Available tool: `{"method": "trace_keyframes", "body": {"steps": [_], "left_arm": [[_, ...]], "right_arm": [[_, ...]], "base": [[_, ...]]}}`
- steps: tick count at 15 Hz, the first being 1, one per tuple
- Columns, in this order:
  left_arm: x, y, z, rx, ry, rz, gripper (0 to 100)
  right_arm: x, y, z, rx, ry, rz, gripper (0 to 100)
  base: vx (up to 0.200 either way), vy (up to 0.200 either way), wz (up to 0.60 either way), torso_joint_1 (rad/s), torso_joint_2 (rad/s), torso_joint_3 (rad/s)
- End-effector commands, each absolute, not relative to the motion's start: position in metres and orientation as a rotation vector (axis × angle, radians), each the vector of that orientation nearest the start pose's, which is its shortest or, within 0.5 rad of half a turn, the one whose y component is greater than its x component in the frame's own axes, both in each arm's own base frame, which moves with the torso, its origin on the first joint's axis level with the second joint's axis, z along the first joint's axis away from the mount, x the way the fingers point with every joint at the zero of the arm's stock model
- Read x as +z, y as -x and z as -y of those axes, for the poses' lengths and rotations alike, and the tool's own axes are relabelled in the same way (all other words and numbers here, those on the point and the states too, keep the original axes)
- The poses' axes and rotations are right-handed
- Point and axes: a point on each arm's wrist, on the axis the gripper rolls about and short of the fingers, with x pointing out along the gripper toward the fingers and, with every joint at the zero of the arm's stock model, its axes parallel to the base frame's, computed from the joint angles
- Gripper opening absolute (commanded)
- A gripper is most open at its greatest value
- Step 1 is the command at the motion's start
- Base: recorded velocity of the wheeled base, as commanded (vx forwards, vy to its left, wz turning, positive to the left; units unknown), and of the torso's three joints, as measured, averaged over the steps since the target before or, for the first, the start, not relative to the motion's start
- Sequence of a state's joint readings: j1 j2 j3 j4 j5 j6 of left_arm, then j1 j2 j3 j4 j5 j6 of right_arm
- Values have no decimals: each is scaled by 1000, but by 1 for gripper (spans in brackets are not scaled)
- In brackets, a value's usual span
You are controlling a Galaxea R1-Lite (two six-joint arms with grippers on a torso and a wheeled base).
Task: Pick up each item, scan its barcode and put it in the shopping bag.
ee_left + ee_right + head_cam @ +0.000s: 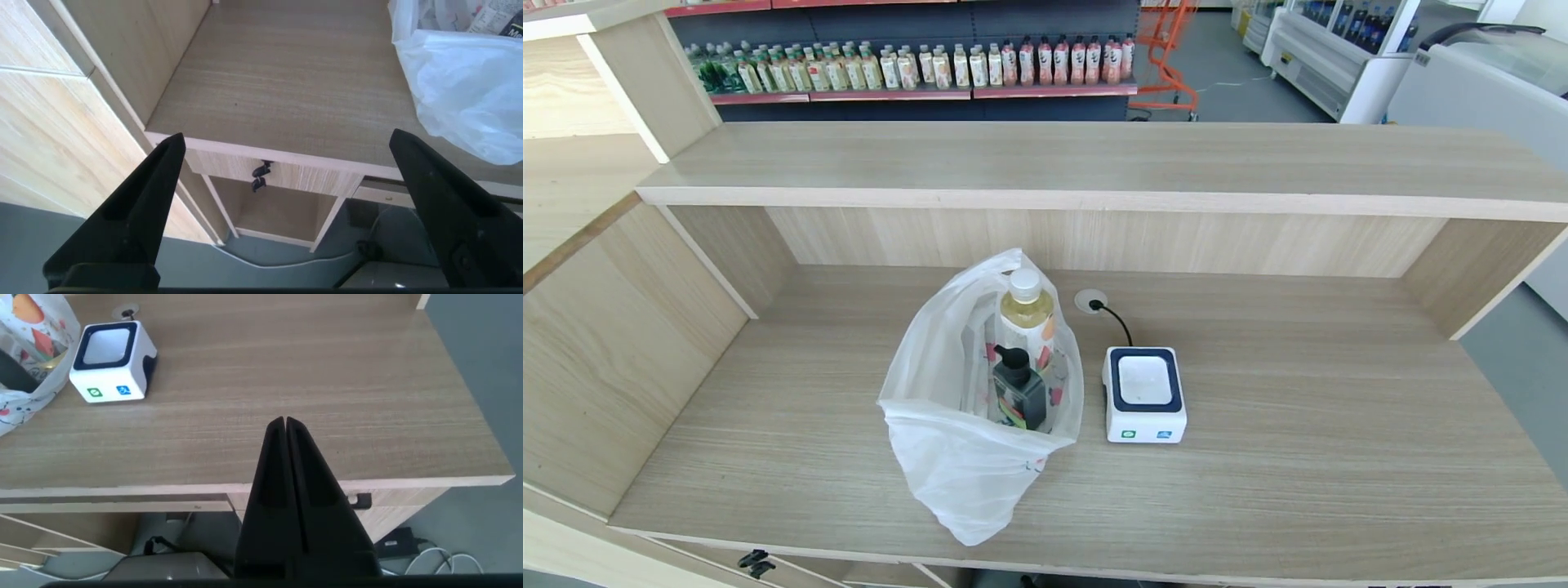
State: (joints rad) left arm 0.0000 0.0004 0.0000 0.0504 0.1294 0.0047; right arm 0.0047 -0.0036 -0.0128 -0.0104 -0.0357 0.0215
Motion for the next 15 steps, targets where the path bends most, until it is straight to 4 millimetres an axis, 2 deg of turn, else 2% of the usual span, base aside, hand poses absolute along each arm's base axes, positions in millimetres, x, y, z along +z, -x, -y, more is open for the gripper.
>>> {"method": "trace_keyframes", "body": {"steps": [1, 15], "left_arm": [[70, 23, -3, 127, -8, -52, 100], [70, 23, -3, 129, -8, -51, 100]], "right_arm": [[80, 24, 1, -30, -22, 23, 0], [80, 24, 1, -30, -20, 23, 0]], "base": [[0, 0, 0, 0, 0, 0], [0, 0, 0, 0, 0, 0]]}}
